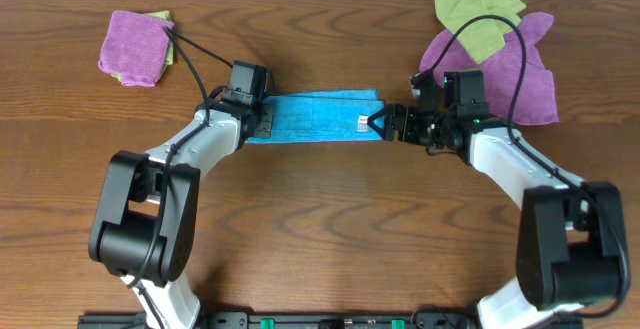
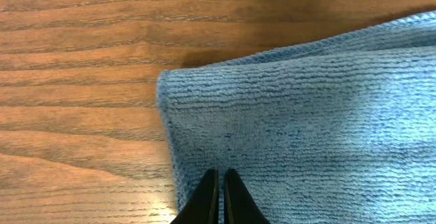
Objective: Fold the cloth
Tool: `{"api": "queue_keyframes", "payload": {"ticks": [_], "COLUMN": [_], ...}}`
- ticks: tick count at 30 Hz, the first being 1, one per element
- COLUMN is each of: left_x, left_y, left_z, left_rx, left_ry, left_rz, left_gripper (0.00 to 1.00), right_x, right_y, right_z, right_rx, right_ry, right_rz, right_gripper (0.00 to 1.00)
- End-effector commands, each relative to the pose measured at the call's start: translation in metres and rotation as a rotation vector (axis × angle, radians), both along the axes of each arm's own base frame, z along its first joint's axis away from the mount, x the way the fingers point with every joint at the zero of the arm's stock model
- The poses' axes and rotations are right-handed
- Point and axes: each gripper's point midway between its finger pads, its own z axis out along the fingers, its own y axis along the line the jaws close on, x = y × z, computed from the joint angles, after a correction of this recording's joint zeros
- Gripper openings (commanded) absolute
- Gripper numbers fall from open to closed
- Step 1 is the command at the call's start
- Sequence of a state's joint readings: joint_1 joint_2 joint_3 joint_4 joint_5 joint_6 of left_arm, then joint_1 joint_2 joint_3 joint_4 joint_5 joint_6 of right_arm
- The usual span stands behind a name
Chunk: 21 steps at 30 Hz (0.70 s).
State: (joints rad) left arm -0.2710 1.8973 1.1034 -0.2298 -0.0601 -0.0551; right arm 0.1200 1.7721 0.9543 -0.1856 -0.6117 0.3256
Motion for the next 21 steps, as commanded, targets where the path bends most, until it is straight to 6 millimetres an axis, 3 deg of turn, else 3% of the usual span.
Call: {"api": "queue_keyframes", "payload": {"ticks": [1, 5, 15, 21], "left_x": [0.003, 0.003, -0.004, -0.007], "left_y": [0.007, 0.007, 0.008, 0.009], "left_z": [-0.002, -0.002, -0.031, -0.035], "left_rx": [0.024, 0.020, 0.014, 0.020], "left_ry": [-0.004, -0.005, 0.058, 0.076], "left_rz": [0.031, 0.038, 0.067, 0.067], "left_gripper": [0.06, 0.06, 0.06, 0.06], "right_x": [-0.001, 0.002, 0.007, 0.010], "right_y": [-0.003, -0.011, -0.020, -0.017], "right_z": [-0.014, -0.027, -0.024, -0.033], "right_rx": [0.022, 0.028, 0.046, 0.071], "right_ry": [0.041, 0.074, 0.061, 0.076], "right_rz": [-0.006, -0.034, -0.054, -0.065], "right_gripper": [0.88, 0.88, 0.89, 0.91]}}
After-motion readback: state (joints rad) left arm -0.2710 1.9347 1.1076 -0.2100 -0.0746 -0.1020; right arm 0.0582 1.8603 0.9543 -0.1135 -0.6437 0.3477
